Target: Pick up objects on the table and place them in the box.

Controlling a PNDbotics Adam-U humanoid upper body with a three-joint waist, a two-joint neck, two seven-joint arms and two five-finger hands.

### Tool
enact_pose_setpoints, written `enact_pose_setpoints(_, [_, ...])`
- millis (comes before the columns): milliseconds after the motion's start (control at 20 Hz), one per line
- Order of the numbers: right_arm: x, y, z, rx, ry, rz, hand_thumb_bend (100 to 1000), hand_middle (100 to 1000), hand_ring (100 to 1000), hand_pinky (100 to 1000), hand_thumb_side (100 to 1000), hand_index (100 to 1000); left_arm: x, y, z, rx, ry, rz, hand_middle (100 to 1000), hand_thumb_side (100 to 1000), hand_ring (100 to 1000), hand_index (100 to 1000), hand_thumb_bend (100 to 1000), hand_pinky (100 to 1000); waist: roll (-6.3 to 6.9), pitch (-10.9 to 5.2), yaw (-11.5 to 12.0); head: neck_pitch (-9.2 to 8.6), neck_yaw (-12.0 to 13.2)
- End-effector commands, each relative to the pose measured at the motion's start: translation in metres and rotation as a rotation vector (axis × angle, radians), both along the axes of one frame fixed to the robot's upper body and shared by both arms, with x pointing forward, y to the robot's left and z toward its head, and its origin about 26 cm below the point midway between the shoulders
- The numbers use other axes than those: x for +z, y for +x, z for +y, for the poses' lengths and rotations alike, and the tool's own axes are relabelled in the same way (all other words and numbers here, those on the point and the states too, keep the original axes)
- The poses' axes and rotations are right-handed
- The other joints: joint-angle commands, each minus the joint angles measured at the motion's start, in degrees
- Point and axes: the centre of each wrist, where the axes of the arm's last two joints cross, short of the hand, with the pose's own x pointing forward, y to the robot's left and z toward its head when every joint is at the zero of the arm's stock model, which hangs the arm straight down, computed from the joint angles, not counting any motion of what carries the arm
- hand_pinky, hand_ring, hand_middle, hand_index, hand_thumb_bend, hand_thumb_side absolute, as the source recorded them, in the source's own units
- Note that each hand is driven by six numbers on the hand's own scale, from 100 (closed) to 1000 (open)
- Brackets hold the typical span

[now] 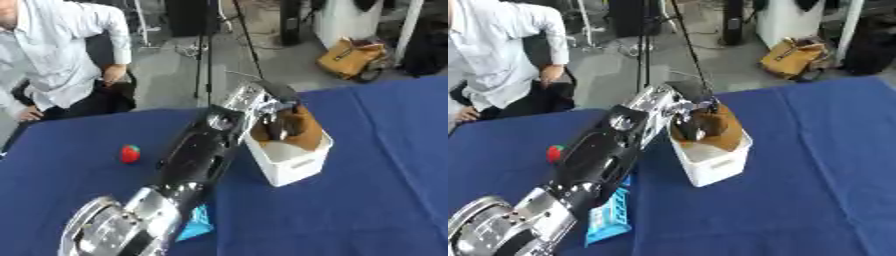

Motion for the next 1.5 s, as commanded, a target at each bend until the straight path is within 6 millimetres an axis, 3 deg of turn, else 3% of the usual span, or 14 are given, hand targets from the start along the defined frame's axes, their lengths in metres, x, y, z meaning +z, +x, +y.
enact_pose_setpoints(50, [0.009,-0.002,0.001,0.008,-0.02,-0.025,100,757,799,801,821,679,0.013,-0.001,-0.002,0.022,-0.001,-0.073,328,204,241,463,100,100,-0.5,-0.62,-0.21,-0.68,0.29])
enact_pose_setpoints(850, [0.009,-0.001,0.003,0.012,-0.016,-0.026,100,756,798,800,820,677,0.008,0.001,0.001,0.101,-0.025,-0.03,323,215,237,456,100,100,-0.41,-0.14,-0.58,-0.9,0.24])
enact_pose_setpoints(900, [0.009,-0.001,0.003,0.012,-0.017,-0.026,100,755,797,799,820,677,0.003,0.002,0.0,0.102,-0.003,0.016,366,251,293,512,106,100,-0.4,-0.17,-0.48,-0.76,0.24])
enact_pose_setpoints(950, [0.009,-0.001,0.003,0.012,-0.017,-0.026,100,755,797,799,820,677,0.003,0.002,0.0,0.102,0.014,0.052,366,251,293,512,106,100,-0.41,-0.2,-0.43,-0.69,0.23])
enact_pose_setpoints(1000, [0.009,-0.001,0.003,0.012,-0.017,-0.026,100,755,797,798,820,676,0.001,0.003,0.0,0.101,0.033,0.107,625,430,611,718,133,465,-0.42,-0.25,-0.38,-0.61,0.22])
enact_pose_setpoints(1050, [0.009,0.0,0.003,0.013,-0.017,-0.027,100,755,797,798,820,676,0.001,0.003,0.0,0.099,0.049,0.164,625,430,611,718,133,465,-0.44,-0.31,-0.33,-0.54,0.21])
enact_pose_setpoints(1100, [0.009,0.0,0.003,0.013,-0.017,-0.026,100,755,797,797,821,676,0.004,0.003,0.0,0.097,0.061,0.202,735,451,748,802,121,625,-0.44,-0.38,-0.28,-0.48,0.21])
enact_pose_setpoints(1150, [0.009,-0.001,0.003,0.014,-0.017,-0.026,100,755,797,797,821,676,0.007,0.002,0.0,0.096,0.068,0.225,735,451,748,802,121,625,-0.43,-0.42,-0.24,-0.44,0.21])
enact_pose_setpoints(1200, [0.009,-0.001,0.003,0.014,-0.017,-0.026,100,755,797,797,821,676,0.011,0.002,0.0,0.097,0.073,0.236,789,440,823,854,120,733,-0.42,-0.46,-0.21,-0.42,0.23])
enact_pose_setpoints(1450, [0.009,0.0,0.003,0.016,-0.017,-0.026,100,755,797,798,823,675,0.016,0.0,-0.002,0.108,0.098,0.25,829,435,880,898,130,826,-0.39,-0.56,-0.12,-0.44,0.22])
enact_pose_setpoints(1500, [0.009,0.0,0.003,0.016,-0.017,-0.025,100,755,797,797,822,675,0.017,0.0,-0.002,0.109,0.102,0.253,877,426,937,932,122,931,-0.37,-0.59,-0.06,-0.39,0.2])
